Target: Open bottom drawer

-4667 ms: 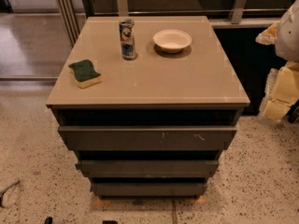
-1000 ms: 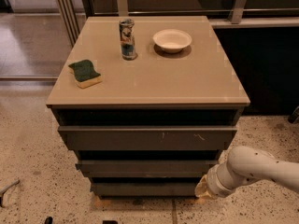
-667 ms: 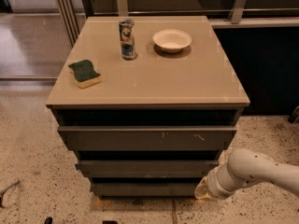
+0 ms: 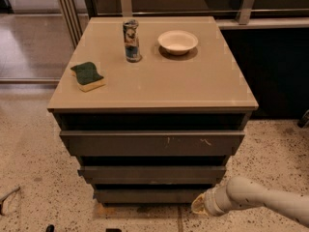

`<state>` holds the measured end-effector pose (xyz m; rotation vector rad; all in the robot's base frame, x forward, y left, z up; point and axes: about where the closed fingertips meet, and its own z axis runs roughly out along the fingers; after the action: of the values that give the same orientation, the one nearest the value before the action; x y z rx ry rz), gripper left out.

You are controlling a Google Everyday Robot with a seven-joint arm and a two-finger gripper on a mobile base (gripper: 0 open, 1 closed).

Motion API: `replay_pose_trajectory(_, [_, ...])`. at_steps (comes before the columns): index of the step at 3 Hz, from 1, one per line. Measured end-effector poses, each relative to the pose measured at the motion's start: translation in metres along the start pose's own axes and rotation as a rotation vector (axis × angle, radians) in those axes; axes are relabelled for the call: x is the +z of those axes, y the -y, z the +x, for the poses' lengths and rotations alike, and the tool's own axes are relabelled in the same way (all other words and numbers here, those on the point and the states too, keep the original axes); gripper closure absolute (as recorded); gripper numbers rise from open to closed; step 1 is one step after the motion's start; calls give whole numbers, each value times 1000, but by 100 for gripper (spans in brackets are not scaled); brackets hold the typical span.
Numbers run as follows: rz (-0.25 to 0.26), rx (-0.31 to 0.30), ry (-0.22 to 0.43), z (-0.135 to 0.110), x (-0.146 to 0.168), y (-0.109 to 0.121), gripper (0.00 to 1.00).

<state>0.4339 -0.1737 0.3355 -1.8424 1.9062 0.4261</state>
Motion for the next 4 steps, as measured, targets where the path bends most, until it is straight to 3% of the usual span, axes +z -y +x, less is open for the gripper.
replay_pose_trajectory(1, [-19, -20, 43, 10, 55, 1, 100])
replay_pose_trajectory(2, [-29, -9, 53, 12, 65, -4, 81])
replay_pose_trajectory(4, [-11, -41, 81, 16, 89, -4, 27])
